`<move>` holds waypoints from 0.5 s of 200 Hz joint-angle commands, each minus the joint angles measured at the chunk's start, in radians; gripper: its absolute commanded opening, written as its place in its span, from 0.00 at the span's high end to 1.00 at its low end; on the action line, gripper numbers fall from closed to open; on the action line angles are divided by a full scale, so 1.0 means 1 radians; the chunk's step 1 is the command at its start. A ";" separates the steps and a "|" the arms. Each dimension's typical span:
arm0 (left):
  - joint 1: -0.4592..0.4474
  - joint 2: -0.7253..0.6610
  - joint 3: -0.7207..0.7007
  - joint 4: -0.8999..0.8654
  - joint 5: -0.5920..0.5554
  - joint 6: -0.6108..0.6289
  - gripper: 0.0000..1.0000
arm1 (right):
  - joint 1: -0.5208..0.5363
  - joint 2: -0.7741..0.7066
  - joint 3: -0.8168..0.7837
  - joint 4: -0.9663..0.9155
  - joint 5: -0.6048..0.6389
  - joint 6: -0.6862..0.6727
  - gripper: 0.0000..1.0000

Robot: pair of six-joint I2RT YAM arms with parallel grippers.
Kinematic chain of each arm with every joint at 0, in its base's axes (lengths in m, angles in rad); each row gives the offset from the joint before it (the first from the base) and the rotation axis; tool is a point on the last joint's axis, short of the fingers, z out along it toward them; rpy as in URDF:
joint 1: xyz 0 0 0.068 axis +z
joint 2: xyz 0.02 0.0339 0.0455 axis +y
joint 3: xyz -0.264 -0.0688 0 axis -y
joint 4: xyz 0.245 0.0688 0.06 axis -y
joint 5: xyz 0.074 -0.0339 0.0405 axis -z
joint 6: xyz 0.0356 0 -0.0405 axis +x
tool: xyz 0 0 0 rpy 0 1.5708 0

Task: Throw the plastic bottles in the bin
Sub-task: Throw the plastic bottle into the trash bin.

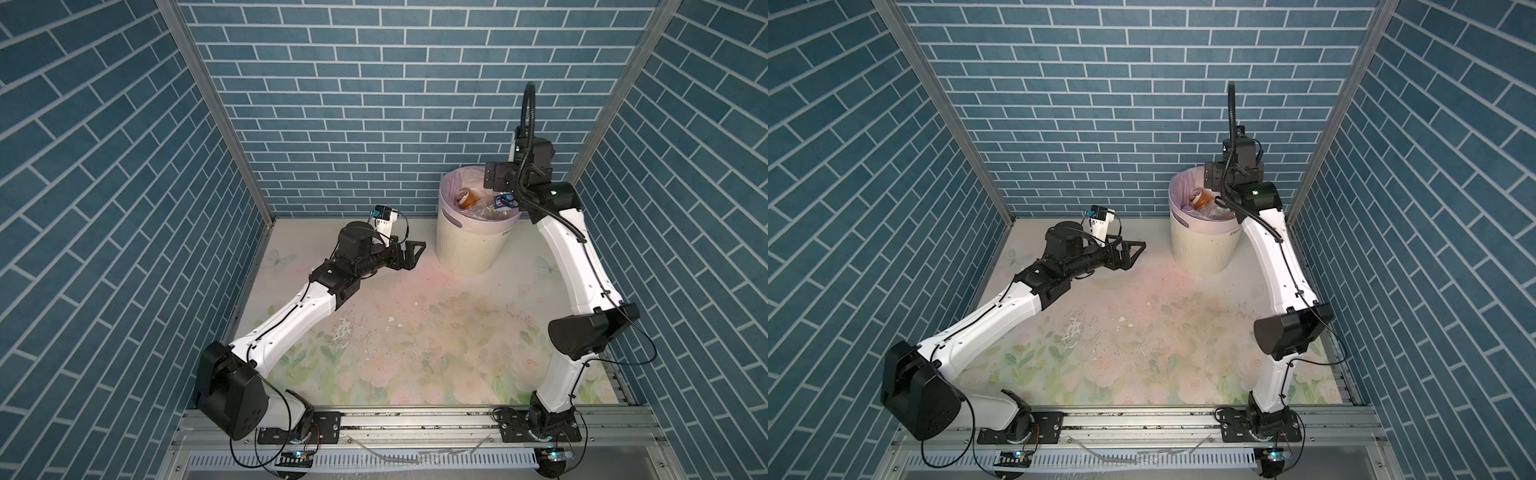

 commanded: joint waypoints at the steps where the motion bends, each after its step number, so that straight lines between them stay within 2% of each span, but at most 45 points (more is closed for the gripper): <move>1: -0.006 -0.007 -0.012 0.023 0.012 -0.004 0.01 | 0.008 -0.071 -0.028 0.040 0.000 0.018 0.01; 56: -0.007 -0.035 -0.017 -0.007 -0.007 0.015 0.01 | 0.010 -0.102 -0.076 0.055 -0.024 0.025 0.01; 100: 0.038 -0.092 0.006 -0.131 -0.136 0.093 0.01 | 0.018 -0.169 -0.204 0.067 -0.059 0.033 0.01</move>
